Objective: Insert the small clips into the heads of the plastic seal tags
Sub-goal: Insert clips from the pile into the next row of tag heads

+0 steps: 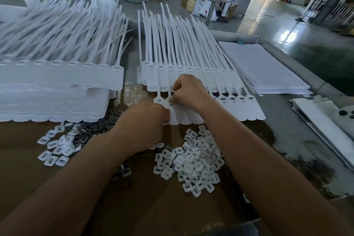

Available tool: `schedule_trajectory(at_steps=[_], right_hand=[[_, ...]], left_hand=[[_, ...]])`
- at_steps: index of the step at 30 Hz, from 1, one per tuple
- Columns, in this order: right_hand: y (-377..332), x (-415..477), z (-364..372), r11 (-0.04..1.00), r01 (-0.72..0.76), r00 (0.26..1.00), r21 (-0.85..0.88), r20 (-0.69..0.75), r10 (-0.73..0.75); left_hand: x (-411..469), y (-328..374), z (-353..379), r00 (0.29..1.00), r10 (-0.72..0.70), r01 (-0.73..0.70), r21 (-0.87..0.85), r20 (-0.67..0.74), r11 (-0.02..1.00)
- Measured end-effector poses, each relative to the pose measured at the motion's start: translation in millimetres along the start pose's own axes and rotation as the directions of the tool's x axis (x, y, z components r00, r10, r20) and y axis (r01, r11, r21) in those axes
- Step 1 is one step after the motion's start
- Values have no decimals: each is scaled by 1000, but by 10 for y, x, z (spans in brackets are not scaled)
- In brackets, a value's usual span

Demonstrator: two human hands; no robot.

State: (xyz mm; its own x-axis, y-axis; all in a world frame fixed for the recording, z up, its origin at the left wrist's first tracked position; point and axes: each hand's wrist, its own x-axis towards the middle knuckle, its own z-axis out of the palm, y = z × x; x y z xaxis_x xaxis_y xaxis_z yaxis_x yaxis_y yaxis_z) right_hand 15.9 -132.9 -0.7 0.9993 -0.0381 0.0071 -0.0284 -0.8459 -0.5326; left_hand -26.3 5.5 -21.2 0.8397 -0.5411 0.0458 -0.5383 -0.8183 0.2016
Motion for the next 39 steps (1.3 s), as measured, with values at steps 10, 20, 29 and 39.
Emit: schedule_trajectory(at_steps=[10,20,29,39], right_hand=[[76,-55,-60,992,76,995,105,51,-81],[294,-559,-492,991,67,975,-118,219,-39],[334,-601,-430,988,20,973,-150,228,15],[177,-699,-374,969,133,944,-207,324,-61]], left_hand=[[-12,-5,-18,1000,-7,7,-14,-3,1000],[11,-14,-14,1000,1,-1,-14,14,1000],[12,-36,1,1000,2,-1,-15,25,1000],[11,-39,-15,1000,7,-7,-21,4,1000]])
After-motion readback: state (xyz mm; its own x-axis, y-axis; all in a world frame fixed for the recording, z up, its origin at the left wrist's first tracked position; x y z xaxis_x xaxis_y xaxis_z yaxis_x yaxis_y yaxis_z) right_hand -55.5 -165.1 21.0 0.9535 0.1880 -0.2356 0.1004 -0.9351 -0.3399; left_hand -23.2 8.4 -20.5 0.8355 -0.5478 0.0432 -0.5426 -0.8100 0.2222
